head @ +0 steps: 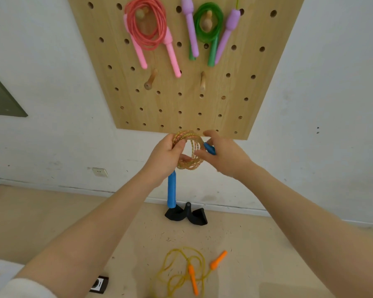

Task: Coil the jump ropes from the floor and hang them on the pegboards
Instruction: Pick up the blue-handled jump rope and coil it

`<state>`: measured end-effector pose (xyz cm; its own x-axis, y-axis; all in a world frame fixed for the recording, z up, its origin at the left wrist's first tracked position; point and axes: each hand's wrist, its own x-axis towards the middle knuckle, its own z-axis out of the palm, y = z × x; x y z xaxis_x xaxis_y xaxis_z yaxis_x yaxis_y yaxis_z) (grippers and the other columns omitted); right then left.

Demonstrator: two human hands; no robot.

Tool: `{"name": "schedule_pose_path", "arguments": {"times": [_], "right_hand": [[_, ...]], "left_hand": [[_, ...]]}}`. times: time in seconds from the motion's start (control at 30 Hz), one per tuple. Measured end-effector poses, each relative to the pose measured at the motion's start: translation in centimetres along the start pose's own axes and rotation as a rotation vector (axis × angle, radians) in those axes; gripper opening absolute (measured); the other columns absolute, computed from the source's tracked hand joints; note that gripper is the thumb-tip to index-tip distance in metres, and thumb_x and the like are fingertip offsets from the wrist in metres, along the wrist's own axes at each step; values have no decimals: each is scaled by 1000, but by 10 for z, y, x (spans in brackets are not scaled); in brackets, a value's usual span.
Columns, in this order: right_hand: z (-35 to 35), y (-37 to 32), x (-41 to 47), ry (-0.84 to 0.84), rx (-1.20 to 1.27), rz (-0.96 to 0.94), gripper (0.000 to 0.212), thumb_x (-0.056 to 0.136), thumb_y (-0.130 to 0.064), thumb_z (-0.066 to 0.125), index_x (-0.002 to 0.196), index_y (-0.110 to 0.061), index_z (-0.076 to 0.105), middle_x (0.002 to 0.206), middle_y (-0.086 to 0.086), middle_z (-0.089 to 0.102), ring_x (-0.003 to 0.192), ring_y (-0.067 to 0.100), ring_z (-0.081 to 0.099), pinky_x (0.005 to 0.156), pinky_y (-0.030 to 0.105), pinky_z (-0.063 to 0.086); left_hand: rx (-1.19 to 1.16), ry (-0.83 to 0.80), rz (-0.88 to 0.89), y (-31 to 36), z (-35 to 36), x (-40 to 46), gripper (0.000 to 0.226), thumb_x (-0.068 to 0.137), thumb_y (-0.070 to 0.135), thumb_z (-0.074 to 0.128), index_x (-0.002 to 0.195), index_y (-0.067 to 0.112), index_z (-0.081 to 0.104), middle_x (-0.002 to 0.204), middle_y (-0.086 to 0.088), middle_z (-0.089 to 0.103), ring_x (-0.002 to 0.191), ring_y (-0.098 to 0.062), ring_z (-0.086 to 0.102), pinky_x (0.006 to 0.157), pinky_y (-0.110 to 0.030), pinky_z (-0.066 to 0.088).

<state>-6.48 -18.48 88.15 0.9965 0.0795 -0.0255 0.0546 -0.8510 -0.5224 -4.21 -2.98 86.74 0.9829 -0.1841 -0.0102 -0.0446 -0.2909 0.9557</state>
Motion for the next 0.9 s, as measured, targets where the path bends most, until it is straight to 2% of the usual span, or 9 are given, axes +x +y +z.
{"name": "schedule_pose_path", "arguments": {"times": [0.07,0.13,0.27,0.37,0.47,0.57,0.7,0.8,0.9], "right_hand": [[-6,-3,0,95,-470,-134,36,98,-40,36,118,-13,47,85,2,56,72,24,56,49,29,35],[-11,-11,3,59,-612,-206,32,100,-37,30,95,-12,48,69,-1,45,66,24,49,45,27,21],[-26,-34,21,-46,-139,-47,35,98,-34,35,68,-16,37,64,-1,44,59,18,43,52,28,32],[-35,-50,42,-104,493,123,27,94,-23,38,69,-13,39,65,4,43,57,15,37,59,28,33],[-29,-63,58,-60,800,238,21,88,-20,36,67,-16,35,64,4,35,54,15,29,55,28,26],[-16,-76,68,78,848,250,23,90,-17,40,68,-15,43,65,1,44,56,14,40,54,25,34],[-3,-97,76,79,691,125,13,96,-18,44,85,-13,48,74,3,47,59,12,41,52,18,36],[-4,-104,83,82,616,24,6,95,-15,48,95,-10,51,83,7,54,56,10,45,48,16,39],[-3,-110,86,70,624,-93,4,92,-9,53,95,-12,55,90,3,57,54,9,58,54,17,51]], "left_hand": [[122,-11,12,-1,-6,8,15,99,25,39,103,18,51,87,-2,63,71,-10,66,60,-19,48],[281,-34,52,-1,-12,16,18,99,26,38,106,15,50,89,-4,64,76,-13,67,61,-23,50],[511,-53,97,1,-25,30,26,99,29,35,113,12,49,101,-10,63,88,-24,65,79,-45,51],[597,-161,118,8,-36,36,24,100,28,35,110,12,49,98,-7,65,82,-21,67,76,-41,52],[358,-283,54,14,-46,35,21,99,25,38,111,13,51,101,6,67,78,-14,69,69,-30,50],[107,-361,-77,16,-56,34,21,98,26,42,113,19,56,94,6,71,69,-11,69,67,-21,50],[41,-439,-170,11,-78,39,16,95,27,46,101,24,61,100,-7,72,76,-17,64,82,-34,49],[-88,-448,-222,10,-101,44,18,96,23,46,104,18,62,97,-8,71,63,-14,62,68,-29,51],[15,-379,-197,6,-123,53,24,96,28,47,111,16,61,102,-5,70,65,-13,61,71,-30,50]]}}
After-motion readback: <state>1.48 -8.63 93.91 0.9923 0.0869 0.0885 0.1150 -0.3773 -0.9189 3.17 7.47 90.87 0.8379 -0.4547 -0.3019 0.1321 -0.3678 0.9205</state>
